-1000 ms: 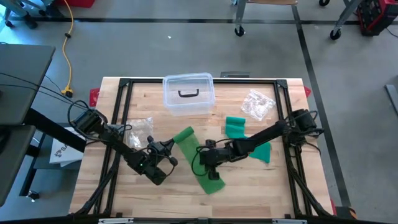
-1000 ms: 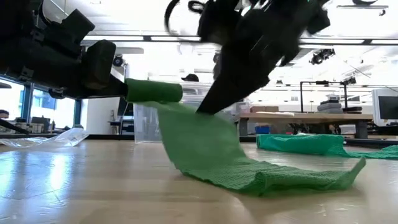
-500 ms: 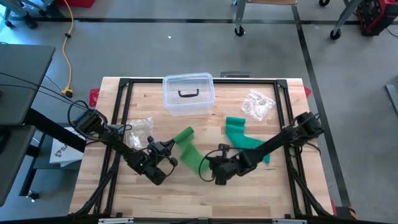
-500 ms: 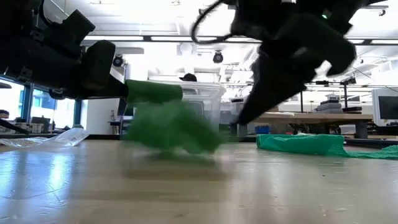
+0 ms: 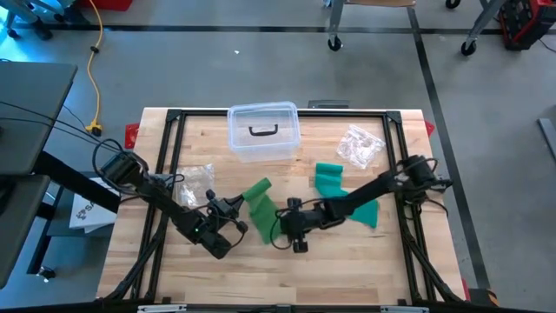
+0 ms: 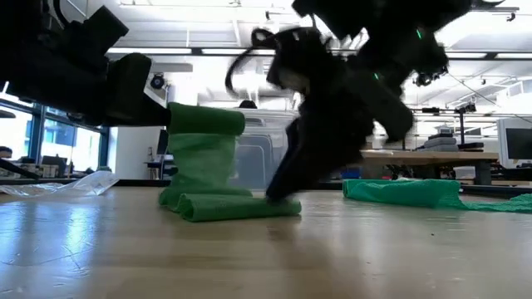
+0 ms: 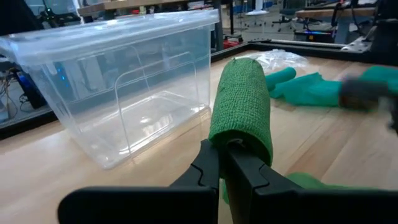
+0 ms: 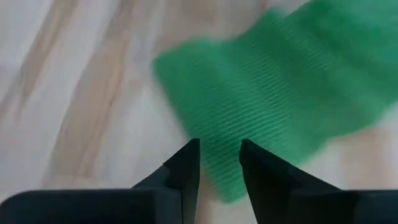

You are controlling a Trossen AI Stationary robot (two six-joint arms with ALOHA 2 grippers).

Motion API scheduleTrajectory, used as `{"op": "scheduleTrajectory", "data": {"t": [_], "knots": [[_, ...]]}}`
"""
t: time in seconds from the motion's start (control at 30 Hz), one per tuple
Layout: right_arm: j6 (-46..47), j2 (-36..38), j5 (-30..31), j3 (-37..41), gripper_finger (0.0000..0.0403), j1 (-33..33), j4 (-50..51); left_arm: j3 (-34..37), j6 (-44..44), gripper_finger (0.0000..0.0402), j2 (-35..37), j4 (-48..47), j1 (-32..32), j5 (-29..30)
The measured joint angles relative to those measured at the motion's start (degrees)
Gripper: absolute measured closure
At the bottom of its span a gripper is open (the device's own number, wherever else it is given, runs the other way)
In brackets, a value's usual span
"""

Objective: Roll bandage
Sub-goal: Roll the green bandage

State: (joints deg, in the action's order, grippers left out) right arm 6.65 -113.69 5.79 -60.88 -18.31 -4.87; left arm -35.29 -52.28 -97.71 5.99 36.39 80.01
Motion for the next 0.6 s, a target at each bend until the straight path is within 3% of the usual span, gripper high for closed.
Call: {"op": "scheduleTrajectory", "data": {"t": [0.27, 0.37, 0.47, 0.6], "knots": [[0.9, -1.8, 1.7, 1.1, 0.0344, -0.2, -3.7, 0.0, 5.2, 0.0401, 3.1, -0.5, 0.0, -1.5], [-1.5, -1.6, -4.4, 1.0, 0.0390, 0.8, -2.5, 0.0, 7.5, 0.0401, 4.8, -0.4, -0.3, -0.6], [-2.0, -0.6, -11.0, 1.0, 0.0393, 1.0, 0.1, 0.0, 10.7, 0.0401, 6.9, -0.3, -0.3, -0.1], [-1.9, 4.4, -25.9, 1.2, 0.0400, 0.0, 8.8, 0.0, 15.1, 0.0401, 9.9, -0.1, -0.3, 0.6]]}}
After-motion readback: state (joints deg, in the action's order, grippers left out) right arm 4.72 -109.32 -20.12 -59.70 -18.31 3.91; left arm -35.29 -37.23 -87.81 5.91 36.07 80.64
